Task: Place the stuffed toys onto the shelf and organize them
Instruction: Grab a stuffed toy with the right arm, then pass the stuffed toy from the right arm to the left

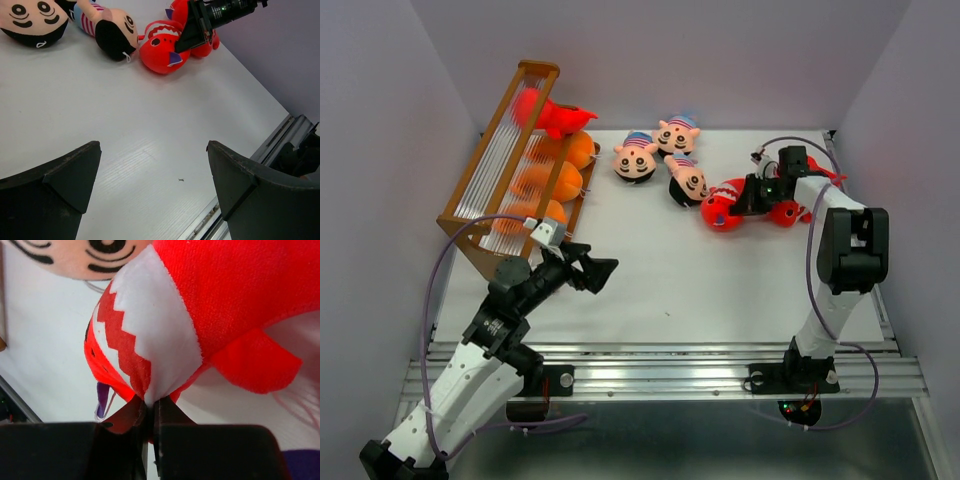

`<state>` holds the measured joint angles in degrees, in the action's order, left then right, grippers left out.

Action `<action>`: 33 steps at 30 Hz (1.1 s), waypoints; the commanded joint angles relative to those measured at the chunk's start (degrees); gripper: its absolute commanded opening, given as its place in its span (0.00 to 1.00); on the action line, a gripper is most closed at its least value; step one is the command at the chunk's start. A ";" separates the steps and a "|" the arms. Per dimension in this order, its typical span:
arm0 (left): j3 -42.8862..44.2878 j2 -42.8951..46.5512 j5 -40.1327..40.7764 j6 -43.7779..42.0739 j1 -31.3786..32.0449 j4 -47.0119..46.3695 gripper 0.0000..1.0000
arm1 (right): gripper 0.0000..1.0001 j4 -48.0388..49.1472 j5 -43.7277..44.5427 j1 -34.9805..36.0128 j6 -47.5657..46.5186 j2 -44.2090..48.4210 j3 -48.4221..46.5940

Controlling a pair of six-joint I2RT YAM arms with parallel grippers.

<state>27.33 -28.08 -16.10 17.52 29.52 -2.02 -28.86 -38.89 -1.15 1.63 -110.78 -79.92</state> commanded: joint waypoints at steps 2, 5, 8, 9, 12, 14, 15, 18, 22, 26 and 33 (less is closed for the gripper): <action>-0.53 -0.49 -3.06 1.20 -0.07 -5.01 0.98 | 0.01 -2.41 -7.48 0.09 -12.15 11.54 3.18; -1.05 -1.28 -4.55 3.04 0.01 -6.76 0.98 | 0.01 -10.75 -12.85 0.09 -24.10 16.29 3.80; -2.37 -2.60 -6.22 6.73 0.71 -11.40 0.97 | 0.01 -21.81 -16.28 0.09 -35.26 20.16 5.82; -2.81 -3.03 -6.57 7.87 1.15 -11.43 0.96 | 0.01 -23.68 -16.82 0.09 -37.81 21.04 5.83; -4.21 -5.57 -6.14 11.74 3.95 -17.64 0.95 | 0.01 -29.47 -18.58 0.09 -46.78 24.28 10.20; -4.04 -7.94 -4.66 13.68 6.94 -20.29 0.95 | 0.01 -31.33 -19.55 0.62 -50.65 27.00 13.02; -4.04 -8.92 -4.64 14.12 8.00 -21.00 0.95 | 0.01 -31.78 -19.90 0.62 -51.72 27.81 13.03; -3.16 -12.17 -2.01 15.79 11.51 -23.63 0.95 | 0.01 -32.40 -21.30 1.32 -54.01 30.35 16.02; -2.55 -20.59 1.85 18.95 18.36 -31.69 0.96 | 0.01 -30.38 -22.63 3.42 -53.06 34.92 20.66; -1.23 -29.04 4.58 22.12 23.21 -38.84 0.95 | 0.01 -26.78 -22.54 5.80 -49.98 37.83 23.58; 4.39 -44.14 7.48 23.26 30.15 -44.29 0.96 | 0.01 -19.84 -18.59 5.81 -44.70 43.54 28.67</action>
<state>26.85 -67.51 -10.96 39.55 57.17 -37.76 -54.83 -58.26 4.56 -46.19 -70.85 -52.51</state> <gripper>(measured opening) 0.957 0.078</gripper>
